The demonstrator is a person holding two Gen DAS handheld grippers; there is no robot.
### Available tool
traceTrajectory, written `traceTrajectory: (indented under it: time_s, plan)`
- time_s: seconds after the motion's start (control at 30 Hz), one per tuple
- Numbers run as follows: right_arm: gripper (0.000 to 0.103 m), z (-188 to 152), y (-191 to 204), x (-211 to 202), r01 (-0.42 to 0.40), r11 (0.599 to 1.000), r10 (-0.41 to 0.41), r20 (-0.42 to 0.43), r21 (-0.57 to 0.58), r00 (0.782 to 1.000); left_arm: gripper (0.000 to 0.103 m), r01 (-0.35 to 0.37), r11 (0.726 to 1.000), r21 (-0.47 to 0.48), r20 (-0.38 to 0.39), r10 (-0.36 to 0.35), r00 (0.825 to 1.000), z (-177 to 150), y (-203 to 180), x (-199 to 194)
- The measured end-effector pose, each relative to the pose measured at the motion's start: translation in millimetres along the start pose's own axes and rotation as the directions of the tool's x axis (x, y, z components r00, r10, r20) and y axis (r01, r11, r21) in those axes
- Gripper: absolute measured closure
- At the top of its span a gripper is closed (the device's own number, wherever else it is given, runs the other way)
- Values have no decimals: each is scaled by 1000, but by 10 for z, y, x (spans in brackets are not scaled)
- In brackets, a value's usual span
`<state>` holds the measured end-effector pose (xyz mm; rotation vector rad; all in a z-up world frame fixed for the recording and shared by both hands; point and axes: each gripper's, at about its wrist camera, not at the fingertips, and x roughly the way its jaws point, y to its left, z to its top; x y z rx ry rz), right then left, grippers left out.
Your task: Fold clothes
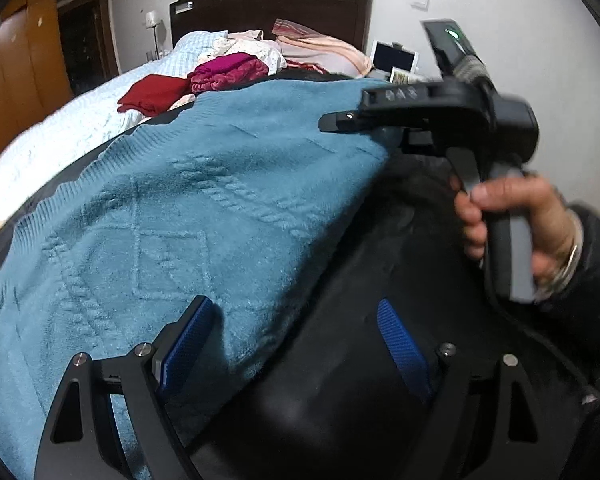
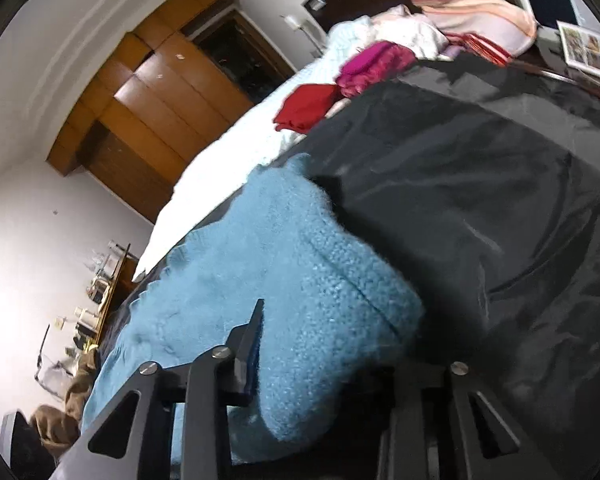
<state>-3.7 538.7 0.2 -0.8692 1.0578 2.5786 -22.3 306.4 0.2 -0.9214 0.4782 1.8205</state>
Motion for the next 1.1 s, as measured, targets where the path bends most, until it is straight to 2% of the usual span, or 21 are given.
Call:
traceTrajectory:
  time_s: [0.17,0.3,0.47,0.57,0.63,0.77,0.83,0.97,1.1]
  plan:
    - [71,28,425,-229,13,986,5,107,-165,994,16,97,988,-122,62,-90,994,148,289,-274]
    - [71,30,809,-336,17,960,26,148,-281,989,15,147,977,-155,81,-136,987,160,419,-471]
    - [72,-27,1162,-392,-42,948,86,127,-316,988,15,155,978,-137,46,-150,988,-205,418,-573]
    - [72,-80,1342,-447,-87,940,130,109,-328,985,15,185,971,-151,22,-183,983,-473,411,-599]
    - [73,-116,1462,-484,-117,935,158,97,-336,983,15,246,957,-151,12,-247,969,-643,414,-612]
    - [73,-299,1969,-623,-182,884,237,77,-431,968,15,362,928,-86,25,-362,932,-902,364,-801]
    - [73,-418,2223,-674,-199,848,266,69,-491,962,15,374,925,-60,63,-371,927,-1024,393,-1010]
    - [73,-771,2738,-669,-239,783,304,17,-575,953,15,368,926,-84,132,-356,925,-1226,560,-1345]
    - [73,-1086,3091,-439,-271,757,306,-44,-594,951,15,331,935,-125,193,-305,933,-1466,758,-1620]
